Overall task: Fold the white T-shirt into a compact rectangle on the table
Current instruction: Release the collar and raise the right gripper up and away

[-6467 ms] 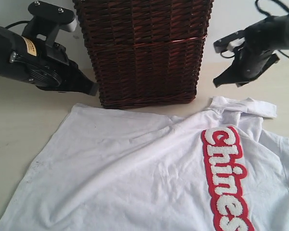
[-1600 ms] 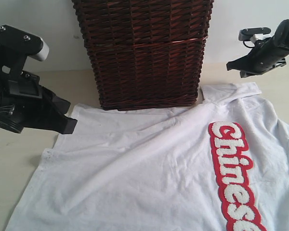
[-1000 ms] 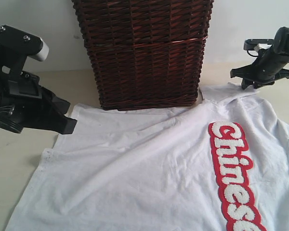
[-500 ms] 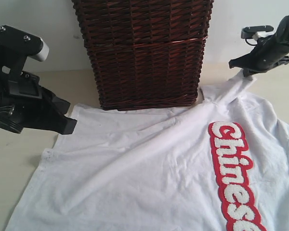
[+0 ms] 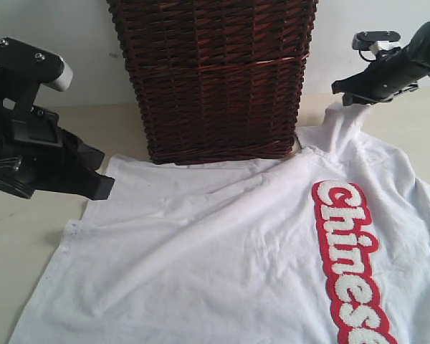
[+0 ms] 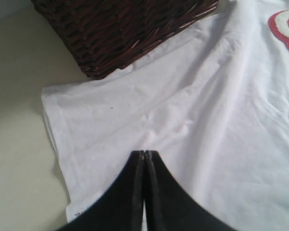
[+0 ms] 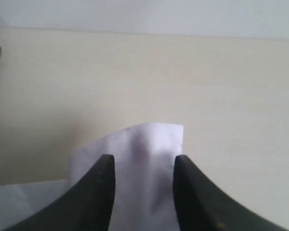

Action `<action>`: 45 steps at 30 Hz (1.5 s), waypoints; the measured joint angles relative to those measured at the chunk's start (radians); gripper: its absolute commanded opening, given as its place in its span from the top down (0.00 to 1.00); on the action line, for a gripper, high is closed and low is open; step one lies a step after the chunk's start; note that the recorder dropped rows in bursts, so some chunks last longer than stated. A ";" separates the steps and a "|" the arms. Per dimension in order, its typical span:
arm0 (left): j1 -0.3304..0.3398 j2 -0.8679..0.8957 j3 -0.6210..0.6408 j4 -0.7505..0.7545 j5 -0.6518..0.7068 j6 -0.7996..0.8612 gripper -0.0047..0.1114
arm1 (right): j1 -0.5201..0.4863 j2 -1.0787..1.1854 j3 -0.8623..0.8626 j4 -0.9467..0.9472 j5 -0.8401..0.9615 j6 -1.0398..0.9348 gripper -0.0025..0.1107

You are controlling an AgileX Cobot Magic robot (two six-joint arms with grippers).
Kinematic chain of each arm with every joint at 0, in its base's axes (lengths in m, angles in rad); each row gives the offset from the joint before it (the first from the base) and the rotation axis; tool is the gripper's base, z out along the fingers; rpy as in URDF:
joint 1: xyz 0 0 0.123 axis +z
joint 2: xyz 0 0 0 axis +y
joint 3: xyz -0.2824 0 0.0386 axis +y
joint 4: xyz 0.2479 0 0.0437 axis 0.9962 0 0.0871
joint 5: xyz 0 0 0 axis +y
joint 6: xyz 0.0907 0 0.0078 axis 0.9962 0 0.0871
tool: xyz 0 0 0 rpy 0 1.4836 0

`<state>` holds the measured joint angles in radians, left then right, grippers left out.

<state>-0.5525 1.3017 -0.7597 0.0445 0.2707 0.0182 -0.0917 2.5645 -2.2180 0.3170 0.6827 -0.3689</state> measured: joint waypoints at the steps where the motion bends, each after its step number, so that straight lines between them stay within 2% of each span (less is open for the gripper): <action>1: 0.000 0.000 0.000 0.000 -0.007 0.000 0.96 | 0.000 0.000 -0.018 -0.063 0.037 0.054 0.63; 4: 0.000 0.026 0.000 0.000 -0.060 0.000 0.96 | -0.002 -0.012 -0.055 -0.115 0.164 0.092 0.64; 9: 0.000 0.175 -0.005 0.000 -0.054 0.015 0.96 | -0.002 -0.162 -0.076 0.030 0.318 0.063 0.64; 15: 0.000 0.362 -0.142 -0.027 0.197 0.044 0.96 | -0.002 -0.201 -0.071 0.048 0.522 0.052 0.67; 17: 0.000 0.429 -0.132 -0.054 0.283 0.067 0.96 | -0.002 -0.200 -0.057 0.048 0.531 0.042 0.69; 21: 0.000 0.494 -0.040 -0.093 0.340 0.072 0.96 | -0.002 -0.200 -0.044 0.089 0.541 0.027 0.70; 28: -0.018 0.454 0.060 -0.136 0.347 0.068 0.96 | -0.002 -0.200 -0.044 0.120 0.541 0.009 0.70; 31: -0.066 0.433 0.088 -0.136 0.352 0.057 0.96 | -0.002 -0.200 -0.044 0.120 0.541 0.006 0.70; 32: -0.108 0.414 0.102 -0.136 0.369 0.050 0.96 | -0.002 -0.199 -0.044 0.120 0.541 0.006 0.70; 34: -0.146 0.389 0.112 -0.140 0.365 0.045 0.96 | -0.002 -0.195 -0.044 0.112 0.541 0.005 0.69; 37: -0.183 0.337 0.138 -0.164 0.295 0.032 0.96 | -0.002 -0.178 -0.023 0.062 0.539 0.005 0.66; 42: -0.178 0.209 0.104 -0.170 0.146 0.015 0.96 | -0.002 -0.131 0.017 0.004 0.543 0.018 0.66; 45: -0.141 0.180 0.036 -0.170 0.117 0.015 0.96 | -0.004 -0.132 0.016 0.160 0.545 -0.042 0.68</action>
<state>-0.6931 1.4821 -0.7233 -0.1256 0.3881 0.0335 -0.0954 2.4328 -2.2024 0.4766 1.2274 -0.4110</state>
